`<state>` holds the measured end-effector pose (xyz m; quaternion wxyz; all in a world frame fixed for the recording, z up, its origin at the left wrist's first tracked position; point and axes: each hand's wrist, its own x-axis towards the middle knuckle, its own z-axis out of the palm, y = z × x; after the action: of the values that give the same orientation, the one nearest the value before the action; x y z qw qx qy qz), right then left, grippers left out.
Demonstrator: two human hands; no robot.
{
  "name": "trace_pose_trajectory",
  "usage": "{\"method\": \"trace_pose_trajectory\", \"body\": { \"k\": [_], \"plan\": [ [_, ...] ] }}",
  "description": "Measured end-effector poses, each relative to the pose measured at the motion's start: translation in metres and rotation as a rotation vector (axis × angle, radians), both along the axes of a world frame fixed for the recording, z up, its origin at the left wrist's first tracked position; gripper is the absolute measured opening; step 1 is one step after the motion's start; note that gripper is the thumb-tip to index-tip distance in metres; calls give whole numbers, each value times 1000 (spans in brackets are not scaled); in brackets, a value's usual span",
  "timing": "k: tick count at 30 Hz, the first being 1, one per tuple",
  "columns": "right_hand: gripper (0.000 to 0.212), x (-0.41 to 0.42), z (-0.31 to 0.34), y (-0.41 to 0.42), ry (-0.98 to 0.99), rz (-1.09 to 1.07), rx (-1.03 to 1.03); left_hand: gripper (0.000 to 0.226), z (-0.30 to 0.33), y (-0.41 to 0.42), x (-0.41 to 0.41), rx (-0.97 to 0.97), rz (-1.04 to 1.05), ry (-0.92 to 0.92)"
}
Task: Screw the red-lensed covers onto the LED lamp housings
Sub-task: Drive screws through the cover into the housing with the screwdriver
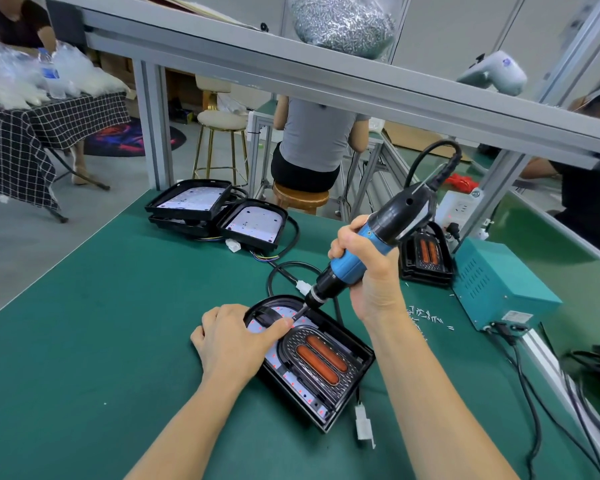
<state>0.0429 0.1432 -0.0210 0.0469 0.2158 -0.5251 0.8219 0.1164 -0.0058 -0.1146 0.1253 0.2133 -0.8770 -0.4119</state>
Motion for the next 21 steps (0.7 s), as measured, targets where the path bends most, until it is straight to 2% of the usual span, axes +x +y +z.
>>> {"method": "trace_pose_trajectory", "body": {
  "k": [10,21],
  "plan": [
    [29,7,-5,7,-16,-97,18,46,1,0,1,-2,7,-19],
    [18,14,3,-4,60,-36,114,46,5,3,-1,-11,16,-32]
  ]
}}
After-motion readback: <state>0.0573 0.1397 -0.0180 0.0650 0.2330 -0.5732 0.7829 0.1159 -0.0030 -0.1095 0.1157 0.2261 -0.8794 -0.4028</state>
